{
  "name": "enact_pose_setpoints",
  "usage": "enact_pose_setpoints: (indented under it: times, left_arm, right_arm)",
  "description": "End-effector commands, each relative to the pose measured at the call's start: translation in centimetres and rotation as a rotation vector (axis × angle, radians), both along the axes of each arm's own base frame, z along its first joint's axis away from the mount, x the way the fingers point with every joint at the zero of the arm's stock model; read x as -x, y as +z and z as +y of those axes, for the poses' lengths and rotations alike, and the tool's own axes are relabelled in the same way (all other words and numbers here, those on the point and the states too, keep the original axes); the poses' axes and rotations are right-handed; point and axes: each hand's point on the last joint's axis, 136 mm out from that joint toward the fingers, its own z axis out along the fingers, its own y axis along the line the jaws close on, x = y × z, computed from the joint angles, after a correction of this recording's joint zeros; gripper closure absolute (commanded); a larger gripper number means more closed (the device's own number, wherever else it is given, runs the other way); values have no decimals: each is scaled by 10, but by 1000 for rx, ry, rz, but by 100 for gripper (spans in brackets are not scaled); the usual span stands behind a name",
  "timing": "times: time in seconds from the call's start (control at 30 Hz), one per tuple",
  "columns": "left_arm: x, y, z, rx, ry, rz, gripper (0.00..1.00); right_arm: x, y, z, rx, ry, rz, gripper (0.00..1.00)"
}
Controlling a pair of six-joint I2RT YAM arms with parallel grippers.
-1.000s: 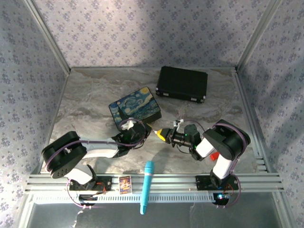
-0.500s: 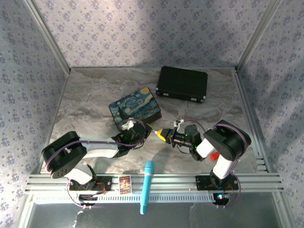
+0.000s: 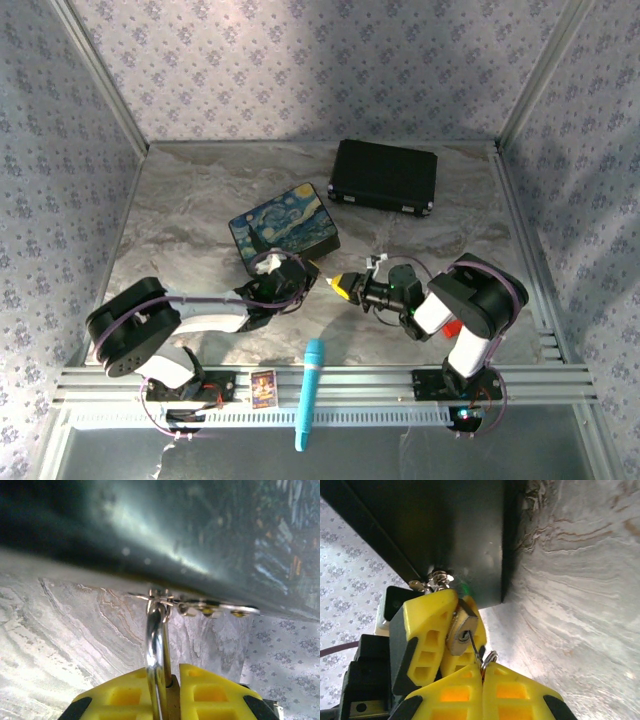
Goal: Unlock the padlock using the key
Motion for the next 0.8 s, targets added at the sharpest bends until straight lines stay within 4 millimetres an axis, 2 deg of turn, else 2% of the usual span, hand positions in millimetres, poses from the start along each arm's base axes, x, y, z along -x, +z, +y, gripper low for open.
enact_pose_setpoints:
  times: [0.0, 0.27, 0.57, 0.7, 0.77]
  left_arm:
    - [0, 19, -6, 85, 20, -13, 91]
    - [3, 12, -11, 100, 8, 8, 91]
    - [4, 20, -17, 118, -10, -10, 91]
    - [3, 29, -21, 121, -33, -36, 90]
    - [2, 33, -24, 127, -43, -46, 90]
  right_arm:
    - [0, 2, 0, -1, -9, -24, 100]
    - [-3, 15, 5, -19, -4, -68, 100]
    - [-8, 20, 9, -31, 5, -81, 100]
    - [-13, 26, 9, -51, 24, -87, 100]
    - [-13, 32, 16, -67, 47, -95, 100]
